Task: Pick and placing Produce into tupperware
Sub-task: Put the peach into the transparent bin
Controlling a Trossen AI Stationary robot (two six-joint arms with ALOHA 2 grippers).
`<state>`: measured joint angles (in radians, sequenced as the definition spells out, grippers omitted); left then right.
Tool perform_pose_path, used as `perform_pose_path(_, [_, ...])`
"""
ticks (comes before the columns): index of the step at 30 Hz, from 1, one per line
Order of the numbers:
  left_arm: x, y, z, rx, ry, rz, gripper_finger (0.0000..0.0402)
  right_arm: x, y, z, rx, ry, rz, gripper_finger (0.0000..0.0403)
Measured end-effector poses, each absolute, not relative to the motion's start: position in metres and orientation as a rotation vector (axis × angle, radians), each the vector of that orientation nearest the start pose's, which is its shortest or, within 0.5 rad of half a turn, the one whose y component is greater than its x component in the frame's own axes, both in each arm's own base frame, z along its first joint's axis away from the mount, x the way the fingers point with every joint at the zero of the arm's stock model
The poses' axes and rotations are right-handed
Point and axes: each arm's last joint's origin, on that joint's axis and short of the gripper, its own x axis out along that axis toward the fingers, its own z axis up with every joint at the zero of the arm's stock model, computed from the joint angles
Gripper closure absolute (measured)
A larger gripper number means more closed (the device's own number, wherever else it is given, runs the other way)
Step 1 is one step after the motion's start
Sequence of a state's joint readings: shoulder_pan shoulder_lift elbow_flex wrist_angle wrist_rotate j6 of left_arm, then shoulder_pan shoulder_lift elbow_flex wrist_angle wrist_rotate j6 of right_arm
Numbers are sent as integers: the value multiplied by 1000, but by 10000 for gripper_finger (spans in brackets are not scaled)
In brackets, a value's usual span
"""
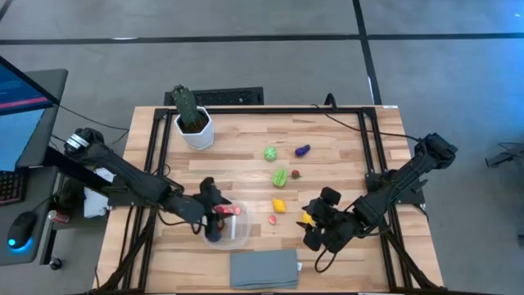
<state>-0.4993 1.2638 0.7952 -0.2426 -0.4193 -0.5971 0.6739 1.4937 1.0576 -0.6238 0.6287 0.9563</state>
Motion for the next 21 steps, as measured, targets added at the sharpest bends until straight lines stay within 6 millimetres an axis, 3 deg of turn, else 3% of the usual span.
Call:
perform_pose_path(8, [192,-101,276,-174,478,176,228,265,169,240,275,623,-298,132])
perform_pose_path(11, [178,-97,285,-155,448,193,228,282,171,227,295,633,-261,132])
perform_pose_path(17, [150,-91,296,-136,434,155,228,316,183,178,377,685,-194,132])
perform_pose_path(21, [133,-86,301,-134,428,144,228,330,186,170,430,639,-286,132])
